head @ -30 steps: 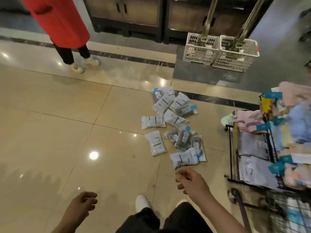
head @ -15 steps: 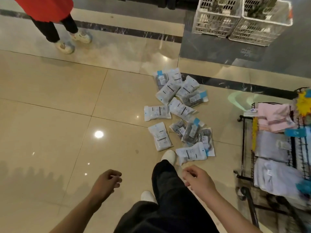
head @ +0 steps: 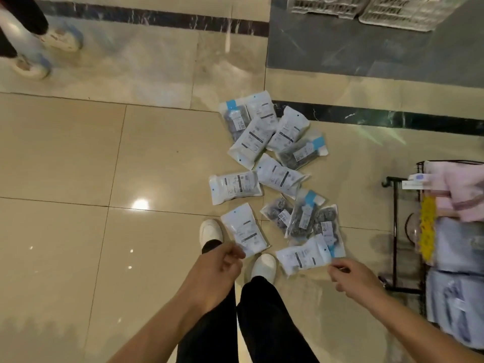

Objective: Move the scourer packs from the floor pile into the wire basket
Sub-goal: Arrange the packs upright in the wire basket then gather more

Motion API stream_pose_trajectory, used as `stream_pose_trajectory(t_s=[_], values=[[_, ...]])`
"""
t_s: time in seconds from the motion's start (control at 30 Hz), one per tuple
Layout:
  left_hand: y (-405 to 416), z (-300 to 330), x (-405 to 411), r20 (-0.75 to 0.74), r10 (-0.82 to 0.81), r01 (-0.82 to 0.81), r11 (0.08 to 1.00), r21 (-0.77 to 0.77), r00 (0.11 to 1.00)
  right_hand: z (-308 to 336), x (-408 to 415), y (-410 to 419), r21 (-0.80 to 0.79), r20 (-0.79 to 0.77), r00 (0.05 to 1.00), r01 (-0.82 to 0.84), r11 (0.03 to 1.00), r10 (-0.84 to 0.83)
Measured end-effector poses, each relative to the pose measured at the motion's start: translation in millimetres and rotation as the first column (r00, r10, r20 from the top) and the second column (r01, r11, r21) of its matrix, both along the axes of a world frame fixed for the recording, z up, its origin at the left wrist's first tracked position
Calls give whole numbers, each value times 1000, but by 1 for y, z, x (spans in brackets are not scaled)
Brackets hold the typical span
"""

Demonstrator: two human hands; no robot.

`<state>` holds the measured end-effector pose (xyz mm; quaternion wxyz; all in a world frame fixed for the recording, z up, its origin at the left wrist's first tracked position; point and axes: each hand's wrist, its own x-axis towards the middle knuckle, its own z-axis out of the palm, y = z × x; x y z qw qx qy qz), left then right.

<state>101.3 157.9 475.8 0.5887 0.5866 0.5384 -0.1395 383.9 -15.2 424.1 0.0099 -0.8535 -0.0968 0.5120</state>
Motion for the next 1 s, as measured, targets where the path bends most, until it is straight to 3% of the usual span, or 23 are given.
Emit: stream_pose_trajectory(t_s=[0.1, 0.27, 0.47, 0.57, 0.7, 0.87, 0.93, 1.0], values=[[42, -71, 9, -19, -117, 116, 993, -13, 993, -64, 5, 40, 20, 28, 998, -55, 998, 55], [120, -244, 17, -90, -282, 294, 940, 175, 955, -201, 18, 128, 132, 52, 969, -245, 960, 241], [196, -450, 58, -210, -400, 452, 808, 379, 892, -375, 61, 209, 197, 258, 916, -361, 911, 307], [212, -523, 76, -274, -454, 529, 753, 390, 848, -437, 77, 234, 214, 371, 875, -406, 889, 311], [213, -575, 84, -309, -499, 586, 714, 383, 810, -492, 90, 251, 117, 401, 812, -504, 855, 424], [211, -598, 83, -457, -502, 673, 625, 395, 734, -521, 101, 252, -61, 448, 724, -561, 826, 525], [212, -599, 79, -477, -480, 657, 678, 330, 736, -516, 102, 248, -15, 419, 764, -534, 845, 490], [212, -595, 75, -438, -414, 548, 800, 243, 798, -504, 102, 244, 62, 354, 840, -459, 886, 410]])
